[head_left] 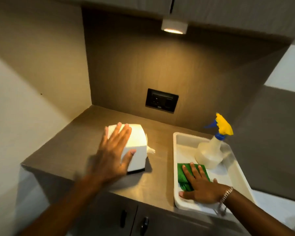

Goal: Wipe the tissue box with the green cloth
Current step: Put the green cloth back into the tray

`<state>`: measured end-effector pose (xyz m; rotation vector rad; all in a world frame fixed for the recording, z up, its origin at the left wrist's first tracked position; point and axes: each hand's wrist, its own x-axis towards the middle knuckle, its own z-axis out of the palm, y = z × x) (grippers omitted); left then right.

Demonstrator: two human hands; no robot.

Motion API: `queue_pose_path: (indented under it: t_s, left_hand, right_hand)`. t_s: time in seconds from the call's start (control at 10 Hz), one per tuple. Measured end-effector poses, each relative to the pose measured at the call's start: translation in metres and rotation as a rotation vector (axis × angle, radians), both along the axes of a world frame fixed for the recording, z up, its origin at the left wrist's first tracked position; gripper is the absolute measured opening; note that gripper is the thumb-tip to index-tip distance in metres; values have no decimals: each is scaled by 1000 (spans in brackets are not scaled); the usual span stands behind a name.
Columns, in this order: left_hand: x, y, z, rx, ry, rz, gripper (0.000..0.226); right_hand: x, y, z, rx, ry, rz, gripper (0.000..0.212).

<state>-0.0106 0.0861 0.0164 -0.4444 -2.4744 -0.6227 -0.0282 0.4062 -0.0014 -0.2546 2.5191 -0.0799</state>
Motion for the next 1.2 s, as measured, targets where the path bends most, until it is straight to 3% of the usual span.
queue_pose_path:
  t_s: [0.1,0.2,0.3,0.4,0.6,0.7,0.8,0.9,1.0,1.1,1.2]
  left_hand:
    - [38,31,-8,359,20,55,69]
    - [58,75,-32,678,-29,147,76]
    - [51,106,-55,800,-66,228,81]
    - [44,114,-55,931,-113,262,77]
    - [43,88,-40,1191,-267,147,98]
    - [29,51,-35,1397,-372,-52,87]
    - [10,21,-16,1346,-487,-129,74]
    - [-11,7,1,1306,-605,-128,71]
    - [-20,6,5,1267,-621,-84,65]
    - [-19,7,6,1259,-663,-41,63]
    - [-7,12,26,1135,-581,7,70]
  right_hand:
    - [-18,-17,42,-356,203,-40,86]
    - [-50,-74,85,-1113,354,-156,50]
    - [-84,-134,97,-1340,120,-290,42]
    - [-101,-162,81,-1221,15,-325,71]
    - [-80,-146,60,-1238,47,-437,84]
    - [-46,-128,57,-1302,-6,-457,86]
    - [-4,-128,49,-1445,-144,-402,65]
    - [28,-147,42,-1507,-206,-407,74]
    - [30,-162,32,-1548,-183,-414,109]
    - [36,-175,33,-1529,-110,-458,115]
    - [53,-170,56,-1588,-31,-553,104]
